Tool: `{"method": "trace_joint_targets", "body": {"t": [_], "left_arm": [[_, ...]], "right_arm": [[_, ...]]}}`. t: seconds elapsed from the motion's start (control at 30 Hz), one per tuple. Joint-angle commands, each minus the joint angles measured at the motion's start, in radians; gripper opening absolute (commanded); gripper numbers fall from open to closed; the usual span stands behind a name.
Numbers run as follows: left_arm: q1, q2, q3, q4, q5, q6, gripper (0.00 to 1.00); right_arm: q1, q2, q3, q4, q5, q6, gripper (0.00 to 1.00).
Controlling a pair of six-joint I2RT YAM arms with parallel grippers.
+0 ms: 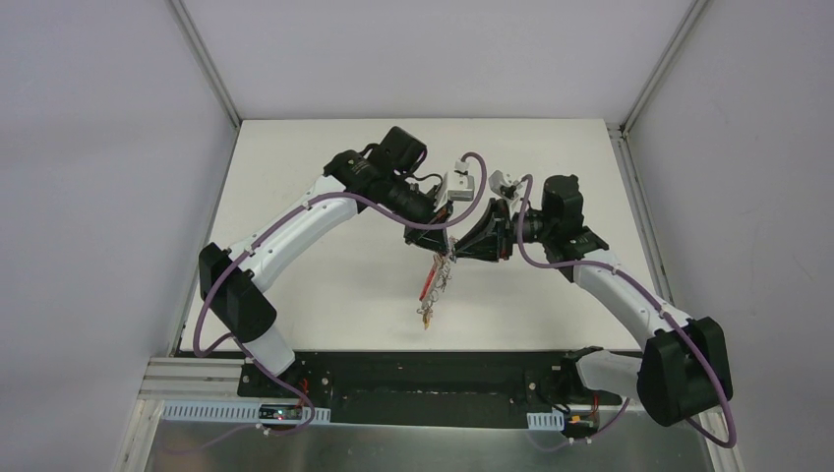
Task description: Put the keys on the keyring
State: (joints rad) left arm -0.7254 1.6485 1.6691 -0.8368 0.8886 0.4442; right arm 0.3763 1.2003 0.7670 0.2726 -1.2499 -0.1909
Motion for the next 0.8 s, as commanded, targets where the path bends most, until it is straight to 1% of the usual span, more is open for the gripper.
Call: {"method": "trace_joint_targets", "body": {"t": [0.0,0.3,0.6,0.7,0.77], "left_arm": [[-0.003,-0.061,0.001,-0.003,0.045,0.089,0.00],[-0.003,-0.065,-0.033,0.031,0.043,0.076,0.00],[0.000,-0.060,-0.042,0.033,0.032,0.075,0.00],[0.000,-0.056,-0.036,0.040,0.026,0.061,0.00],[0.000,-0.053,-0.034,0.049,0.027,0.043,0.00]], "right_arm": [[-0.004,0.013,0.043,-0.005,-0.072,0.015,0.27],[-0.011,0.011,0.047,-0.004,-0.121,0.028,0.28],[-0.024,-0.030,0.060,-0.013,-0.168,0.033,0.28],[-0.023,-0.049,0.058,-0.026,-0.166,0.010,0.26],[-0.018,-0.072,0.057,-0.057,-0.133,-0.031,0.26]]}}
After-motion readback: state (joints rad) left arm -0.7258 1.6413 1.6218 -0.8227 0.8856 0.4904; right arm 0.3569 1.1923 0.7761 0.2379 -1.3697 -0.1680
